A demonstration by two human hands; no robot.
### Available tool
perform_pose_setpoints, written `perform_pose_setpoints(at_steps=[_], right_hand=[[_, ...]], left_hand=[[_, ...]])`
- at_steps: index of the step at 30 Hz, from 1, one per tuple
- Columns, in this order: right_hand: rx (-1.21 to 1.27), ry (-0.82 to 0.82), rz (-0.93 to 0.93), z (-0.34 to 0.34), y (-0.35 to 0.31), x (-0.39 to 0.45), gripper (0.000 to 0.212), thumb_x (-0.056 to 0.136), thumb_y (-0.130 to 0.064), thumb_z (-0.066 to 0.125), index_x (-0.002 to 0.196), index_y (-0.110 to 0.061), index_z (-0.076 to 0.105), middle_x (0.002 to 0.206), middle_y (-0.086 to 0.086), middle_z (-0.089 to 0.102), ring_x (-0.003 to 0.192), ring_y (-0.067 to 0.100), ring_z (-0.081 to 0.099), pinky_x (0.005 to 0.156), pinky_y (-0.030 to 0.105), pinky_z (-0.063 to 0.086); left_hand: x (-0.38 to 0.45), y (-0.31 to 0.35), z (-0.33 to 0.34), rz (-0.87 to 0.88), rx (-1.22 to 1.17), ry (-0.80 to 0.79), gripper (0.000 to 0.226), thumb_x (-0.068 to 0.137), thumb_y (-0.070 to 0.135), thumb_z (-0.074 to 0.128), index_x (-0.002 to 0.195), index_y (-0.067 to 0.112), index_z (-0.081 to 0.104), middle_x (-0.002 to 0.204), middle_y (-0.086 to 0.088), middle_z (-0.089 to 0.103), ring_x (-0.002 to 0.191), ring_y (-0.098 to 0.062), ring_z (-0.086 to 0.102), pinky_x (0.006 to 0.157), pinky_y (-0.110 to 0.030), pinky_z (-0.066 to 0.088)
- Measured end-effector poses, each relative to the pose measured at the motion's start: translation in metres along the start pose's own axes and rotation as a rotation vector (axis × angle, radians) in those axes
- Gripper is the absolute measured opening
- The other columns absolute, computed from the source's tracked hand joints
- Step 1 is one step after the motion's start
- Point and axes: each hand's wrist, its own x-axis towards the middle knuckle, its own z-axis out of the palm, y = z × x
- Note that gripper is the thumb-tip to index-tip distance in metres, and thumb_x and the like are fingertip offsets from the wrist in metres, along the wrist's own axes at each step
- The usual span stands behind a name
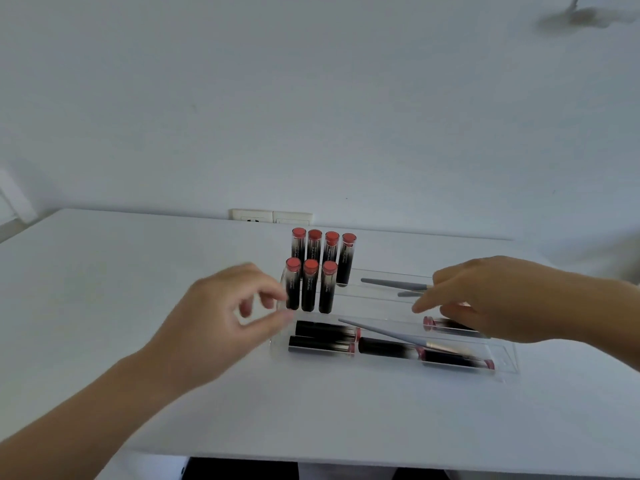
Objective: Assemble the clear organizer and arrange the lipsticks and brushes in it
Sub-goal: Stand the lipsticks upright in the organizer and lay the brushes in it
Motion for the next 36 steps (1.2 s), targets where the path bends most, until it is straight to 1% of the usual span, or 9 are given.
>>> perform_pose_setpoints(at_steps=[2, 5, 8, 12, 16, 23, 26, 29, 36], right_hand=[[-0.035, -0.041, -0.027, 0.000, 0.001, 0.000, 0.037, 0.105, -0.038, 0.033, 0.133, -0.060, 0.043, 0.099, -0.037, 0.047, 0.098, -0.006, 0.042, 0.074, 0.013, 0.027], [-0.107, -0.068, -0.070, 0.000, 0.000, 0.000, 0.040, 0.106, -0.034, 0.032, 0.137, -0.057, 0.041, 0.123, -0.031, 0.053, 0.114, -0.001, 0.048, 0.081, 0.019, 0.033], [-0.167, -0.078, -0.087, 0.001, -0.003, 0.002, 0.043, 0.105, -0.028, 0.034, 0.138, -0.055, 0.040, 0.129, -0.025, 0.055, 0.114, 0.007, 0.052, 0.081, 0.023, 0.037], [-0.193, -0.067, -0.089, 0.002, -0.006, 0.005, 0.050, 0.103, -0.021, 0.037, 0.141, -0.053, 0.039, 0.132, -0.021, 0.055, 0.111, 0.012, 0.055, 0.079, 0.025, 0.037], [-0.196, -0.073, -0.097, 0.003, -0.007, 0.007, 0.052, 0.101, -0.017, 0.038, 0.140, -0.051, 0.041, 0.133, -0.019, 0.055, 0.113, 0.014, 0.056, 0.091, 0.030, 0.046], [-0.181, -0.051, -0.121, 0.008, -0.002, 0.008, 0.044, 0.104, -0.025, 0.036, 0.140, -0.050, 0.041, 0.131, -0.018, 0.056, 0.112, 0.014, 0.056, 0.086, 0.028, 0.044], [-0.195, -0.052, -0.119, 0.012, 0.003, 0.008, 0.038, 0.105, -0.028, 0.036, 0.136, -0.048, 0.045, 0.124, -0.019, 0.056, 0.099, 0.014, 0.054, 0.079, 0.026, 0.038], [-0.225, -0.048, -0.117, 0.015, 0.007, 0.007, 0.032, 0.105, -0.030, 0.037, 0.130, -0.046, 0.049, 0.105, -0.021, 0.050, 0.088, 0.012, 0.047, 0.076, 0.027, 0.038], [-0.215, -0.001, -0.168, 0.014, 0.009, -0.001, 0.025, 0.104, -0.036, 0.035, 0.121, -0.042, 0.053, 0.107, -0.017, 0.055, 0.098, 0.015, 0.059, 0.084, 0.035, 0.051]], left_hand=[[0.000, 0.016, 0.006, 0.197, 0.122, -0.091, 0.016, 0.089, 0.041, 0.067, 0.098, 0.030, 0.075, 0.091, 0.020, 0.067, 0.079, 0.004, 0.057, 0.074, -0.017, 0.046], [0.006, 0.027, 0.018, 0.398, 0.250, -0.191, 0.017, 0.093, 0.022, 0.071, 0.108, 0.020, 0.077, 0.100, 0.008, 0.072, 0.084, -0.013, 0.064, 0.076, -0.029, 0.052], [0.014, 0.033, 0.027, 0.476, 0.345, -0.293, 0.023, 0.091, 0.013, 0.073, 0.113, 0.020, 0.075, 0.100, 0.005, 0.070, 0.079, -0.018, 0.061, 0.072, -0.029, 0.050], [0.024, 0.039, 0.035, 0.505, 0.443, -0.389, 0.049, 0.079, -0.003, 0.075, 0.120, 0.025, 0.071, 0.095, 0.002, 0.062, 0.074, -0.018, 0.056, 0.065, -0.029, 0.044], [0.032, 0.043, 0.041, 0.528, 0.482, -0.465, 0.062, 0.072, -0.008, 0.074, 0.122, 0.028, 0.069, 0.090, 0.000, 0.057, 0.069, -0.018, 0.051, 0.061, -0.027, 0.037], [0.036, 0.046, 0.048, 0.489, 0.551, -0.547, 0.042, 0.081, -0.005, 0.058, 0.111, 0.023, 0.068, 0.090, 0.000, 0.050, 0.072, -0.019, 0.047, 0.064, -0.032, 0.045], [0.036, 0.048, 0.045, 0.498, 0.612, -0.540, 0.031, 0.076, -0.004, 0.064, 0.092, 0.022, 0.068, 0.083, 0.002, 0.050, 0.065, -0.017, 0.042, 0.060, -0.029, 0.040], [0.037, 0.048, 0.040, 0.508, 0.629, -0.521, 0.027, 0.071, -0.004, 0.070, 0.078, 0.021, 0.064, 0.077, 0.002, 0.050, 0.061, -0.017, 0.043, 0.055, -0.030, 0.042], [0.032, 0.042, 0.028, 0.546, 0.671, -0.475, 0.021, 0.079, 0.002, 0.067, 0.086, 0.021, 0.062, 0.082, 0.002, 0.054, 0.065, -0.020, 0.045, 0.058, -0.034, 0.043]])
